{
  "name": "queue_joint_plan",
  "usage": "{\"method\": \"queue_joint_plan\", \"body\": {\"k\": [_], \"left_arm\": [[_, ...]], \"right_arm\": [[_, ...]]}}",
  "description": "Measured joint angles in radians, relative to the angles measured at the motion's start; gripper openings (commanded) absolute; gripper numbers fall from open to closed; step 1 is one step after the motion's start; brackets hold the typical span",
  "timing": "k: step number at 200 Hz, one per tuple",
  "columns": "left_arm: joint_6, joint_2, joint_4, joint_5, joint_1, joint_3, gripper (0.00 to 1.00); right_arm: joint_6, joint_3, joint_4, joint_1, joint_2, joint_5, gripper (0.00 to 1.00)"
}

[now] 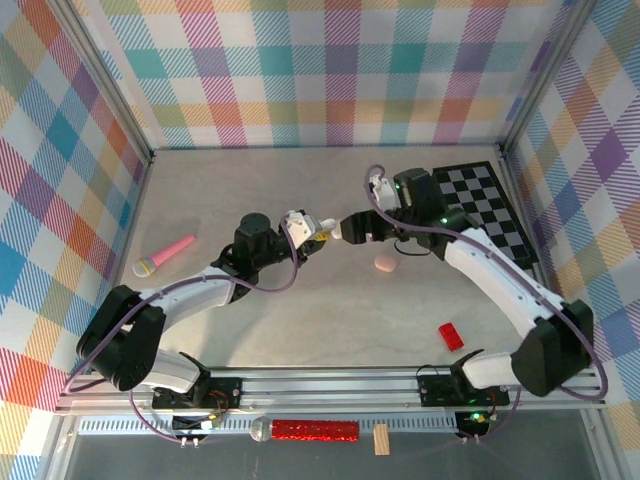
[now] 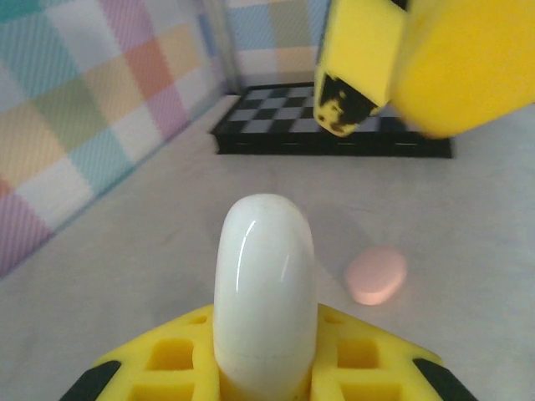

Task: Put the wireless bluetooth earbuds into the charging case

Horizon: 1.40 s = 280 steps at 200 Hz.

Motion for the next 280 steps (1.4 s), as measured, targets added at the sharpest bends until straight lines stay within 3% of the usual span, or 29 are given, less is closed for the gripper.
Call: {"method": "queue_joint_plan", "body": {"k": [46,82,99,129,153,173,204,218,232,255,280], "left_arm": [[0.070,-0.005,-0.408,0.330,0.013,0.192,0.07],[0.103,-0.005,-0.566,0.478,0.013,0.237,0.07],[0.108,-0.005,-0.597,0.510,0.013,0.240,0.07],[0.105,-0.005,-0.618,0.528,0.013,0.241,0.07],[0.078,-0.005,-0.595,0.524,0.013,0.241,0.07],[0.064,-0.005,-0.578,0.522,0.013,0.239,0.07],[0.050,-0.005,-0.570,0.521,0.013,0.238,0.09],[0.049,-0.005,-0.564,0.520,0.013,0.236,0.15],[0.045,-0.006,-0.548,0.515,0.013,0.228,0.39],[0.019,-0.024,-0.483,0.486,0.013,0.188,0.64],[-0.005,-0.059,-0.396,0.433,0.013,0.110,0.76]], "right_arm": [[-0.375,-0.083,0.007,0.003,-0.148,-0.165,0.77],[-0.552,-0.086,-0.008,0.025,-0.148,-0.212,0.62],[-0.594,-0.086,-0.008,0.030,-0.126,-0.217,0.52],[-0.606,-0.086,-0.006,0.035,-0.085,-0.240,0.49],[-0.622,-0.086,-0.001,0.036,-0.067,-0.264,0.37],[-0.624,-0.086,-0.001,0.038,-0.058,-0.279,0.35],[-0.628,-0.086,-0.001,0.038,-0.050,-0.295,0.24],[-0.628,-0.086,-0.001,0.038,-0.050,-0.298,0.21],[-0.627,-0.086,0.003,0.038,-0.050,-0.297,0.15],[-0.597,-0.104,0.040,0.035,-0.051,-0.277,0.14],[-0.517,-0.148,0.105,0.008,-0.052,-0.248,0.15]]}}
